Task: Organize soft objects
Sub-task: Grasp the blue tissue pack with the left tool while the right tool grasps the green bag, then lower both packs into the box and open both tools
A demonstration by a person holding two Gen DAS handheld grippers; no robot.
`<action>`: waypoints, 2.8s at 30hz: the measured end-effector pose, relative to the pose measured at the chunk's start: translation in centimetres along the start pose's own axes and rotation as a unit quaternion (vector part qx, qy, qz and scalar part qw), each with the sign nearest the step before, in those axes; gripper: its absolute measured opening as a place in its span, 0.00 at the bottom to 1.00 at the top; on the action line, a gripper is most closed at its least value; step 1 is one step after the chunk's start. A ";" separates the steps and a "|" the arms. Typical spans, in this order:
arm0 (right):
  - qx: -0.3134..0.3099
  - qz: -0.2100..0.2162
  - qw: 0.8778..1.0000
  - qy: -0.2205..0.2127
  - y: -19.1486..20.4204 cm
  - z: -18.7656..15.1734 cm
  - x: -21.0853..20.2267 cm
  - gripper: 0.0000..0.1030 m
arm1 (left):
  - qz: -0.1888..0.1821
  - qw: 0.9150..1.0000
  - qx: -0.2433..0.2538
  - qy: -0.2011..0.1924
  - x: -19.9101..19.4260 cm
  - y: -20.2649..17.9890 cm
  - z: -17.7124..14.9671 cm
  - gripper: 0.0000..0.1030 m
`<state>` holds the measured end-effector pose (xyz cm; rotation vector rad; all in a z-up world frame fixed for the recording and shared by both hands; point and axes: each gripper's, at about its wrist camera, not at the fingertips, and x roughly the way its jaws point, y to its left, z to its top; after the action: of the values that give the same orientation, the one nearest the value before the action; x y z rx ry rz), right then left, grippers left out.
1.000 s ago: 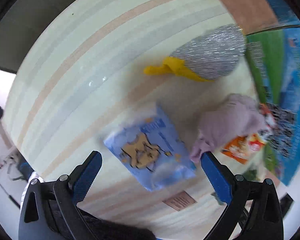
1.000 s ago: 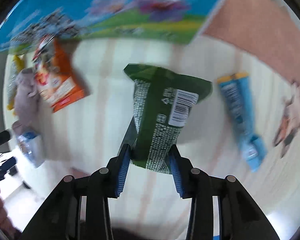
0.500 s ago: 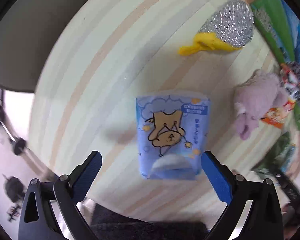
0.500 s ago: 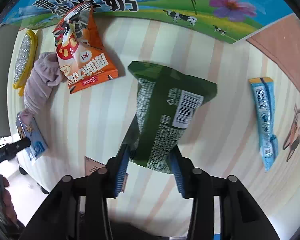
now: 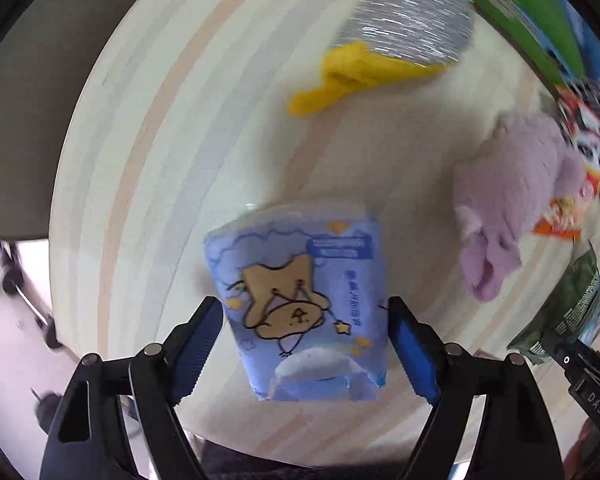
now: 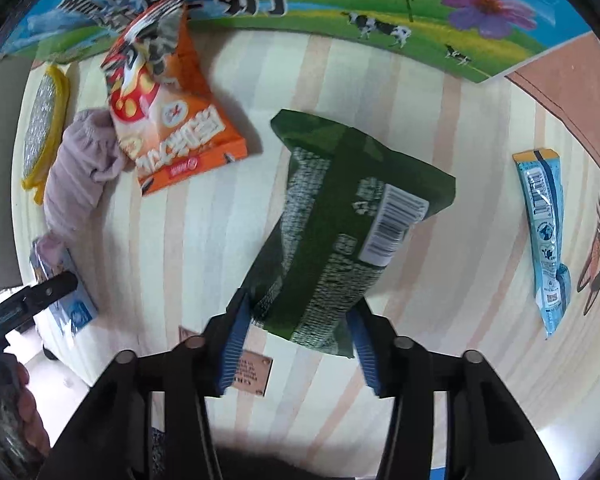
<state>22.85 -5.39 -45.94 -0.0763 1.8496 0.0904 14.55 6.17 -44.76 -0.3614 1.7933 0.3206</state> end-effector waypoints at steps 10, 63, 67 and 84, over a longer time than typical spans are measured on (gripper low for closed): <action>0.016 0.035 0.999 0.016 -0.1 -2.5 0.5 0.54 | -0.001 0.996 0.092 -0.004 -0.2 -5.6 -0.6 0.79; 0.135 0.068 0.983 -0.103 -5.5 14.8 -14.3 0.37 | 0.041 0.960 0.258 -0.103 -19.7 -20.2 28.9 0.44; 0.143 0.059 0.984 -0.083 -5.9 15.6 -12.2 0.37 | 0.062 0.955 0.275 -0.087 -18.1 -21.4 29.9 0.46; 0.153 0.062 0.985 -0.050 -6.6 18.3 -10.2 0.78 | 0.036 0.958 0.276 -0.074 -18.9 -21.9 30.6 0.96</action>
<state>43.84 -10.07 -41.34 0.2535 1.7465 -0.1031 54.91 -0.12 -34.51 0.1231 1.6686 -0.1078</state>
